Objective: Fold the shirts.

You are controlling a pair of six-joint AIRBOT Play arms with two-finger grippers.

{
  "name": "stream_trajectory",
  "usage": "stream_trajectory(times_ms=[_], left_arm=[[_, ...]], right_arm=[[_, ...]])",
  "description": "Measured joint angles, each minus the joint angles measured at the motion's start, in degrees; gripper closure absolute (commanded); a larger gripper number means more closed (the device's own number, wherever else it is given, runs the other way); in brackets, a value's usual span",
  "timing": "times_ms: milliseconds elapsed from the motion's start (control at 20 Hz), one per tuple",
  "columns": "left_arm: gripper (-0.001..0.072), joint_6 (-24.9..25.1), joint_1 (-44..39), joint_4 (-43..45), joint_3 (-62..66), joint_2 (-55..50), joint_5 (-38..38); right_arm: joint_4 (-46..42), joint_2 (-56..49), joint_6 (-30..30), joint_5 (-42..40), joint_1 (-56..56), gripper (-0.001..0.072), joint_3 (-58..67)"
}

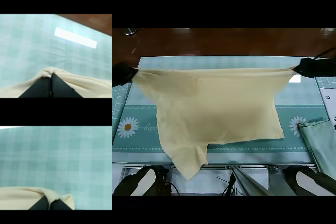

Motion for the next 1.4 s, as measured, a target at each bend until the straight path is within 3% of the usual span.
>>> stream_trajectory(times_ms=[300,600,1000,1150,1200,1250,1300,1400], left_arm=[[0.0689,-5.16,-5.6,-0.83,7.41,-21.29,5.25],[0.0687,-6.43,-6.8,-1.01,10.12,-27.63,3.93],[0.0688,0.04,-4.85,5.7,9.79,-27.85,-15.37],[0.0671,0.42,-5.01,7.91,4.66,-27.96,-17.44],[0.0471,0.44,-5.25,8.17,2.99,-28.04,-17.29],[0.0014,0.39,-5.49,8.48,1.75,-28.15,-17.14],[0.0002,0.07,-5.68,8.61,0.92,-28.22,-16.87],[0.0002,-0.52,-5.68,9.07,0.52,-28.26,-18.05]], right_arm=[[5.64,-23.17,0.35,-2.64,0.0,0.069,16.46],[6.67,-32.52,2.05,1.07,-0.13,0.069,24.17],[4.44,-32.06,-0.76,16.76,-3.5,0.069,23.19],[3.1,-31.95,-1.27,18.56,-3.1,0.0688,17.68],[3.02,-31.95,-1.42,18.25,-2.82,0.0587,15.87],[2.78,-31.95,-1.42,17.75,-2.49,0.025,14.58],[2.84,-31.93,-1.4,17.16,-2.21,0.0095,13.57],[2.95,-31.89,-1.38,17.31,-1.97,0.0093,12.79]])
